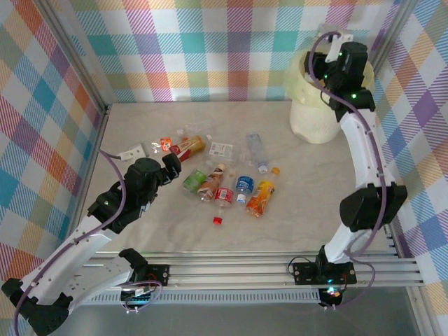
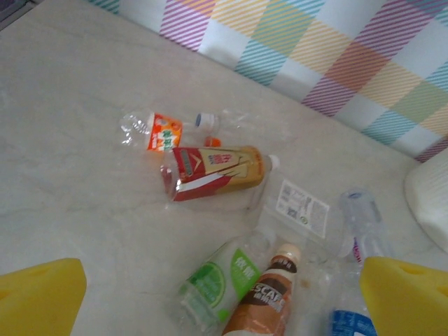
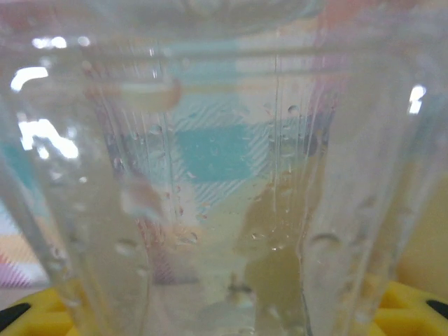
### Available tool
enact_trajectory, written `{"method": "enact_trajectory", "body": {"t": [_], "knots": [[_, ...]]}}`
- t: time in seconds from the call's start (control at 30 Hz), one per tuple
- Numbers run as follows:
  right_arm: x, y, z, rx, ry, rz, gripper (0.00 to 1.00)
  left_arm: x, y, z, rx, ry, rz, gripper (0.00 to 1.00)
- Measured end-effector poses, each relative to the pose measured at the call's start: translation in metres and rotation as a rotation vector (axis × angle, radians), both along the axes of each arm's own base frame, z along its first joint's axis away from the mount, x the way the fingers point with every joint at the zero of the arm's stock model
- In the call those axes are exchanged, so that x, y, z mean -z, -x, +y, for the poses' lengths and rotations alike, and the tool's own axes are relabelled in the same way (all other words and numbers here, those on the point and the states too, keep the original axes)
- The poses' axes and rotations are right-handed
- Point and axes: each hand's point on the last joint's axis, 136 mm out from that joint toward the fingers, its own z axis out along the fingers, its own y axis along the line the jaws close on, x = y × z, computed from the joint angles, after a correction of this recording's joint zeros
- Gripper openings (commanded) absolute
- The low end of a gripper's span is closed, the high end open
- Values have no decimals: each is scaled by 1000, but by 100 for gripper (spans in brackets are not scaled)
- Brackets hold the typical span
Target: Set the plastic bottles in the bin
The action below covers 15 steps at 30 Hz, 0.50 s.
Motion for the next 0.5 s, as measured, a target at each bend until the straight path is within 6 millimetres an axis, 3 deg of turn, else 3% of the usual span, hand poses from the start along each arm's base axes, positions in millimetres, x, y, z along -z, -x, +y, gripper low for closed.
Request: {"method": "enact_trajectory", "body": {"t": [0.2, 0.4, 0.5], "knots": [[0, -48, -61, 195, -104, -1, 48, 8, 0, 4, -29, 17, 14, 100], [34, -80, -99, 367, -211, 49, 56, 18, 1, 7, -47, 19, 36, 100], [54, -86, -115, 450, -210, 83, 60, 26, 2, 7, -50, 16, 53, 100]]}}
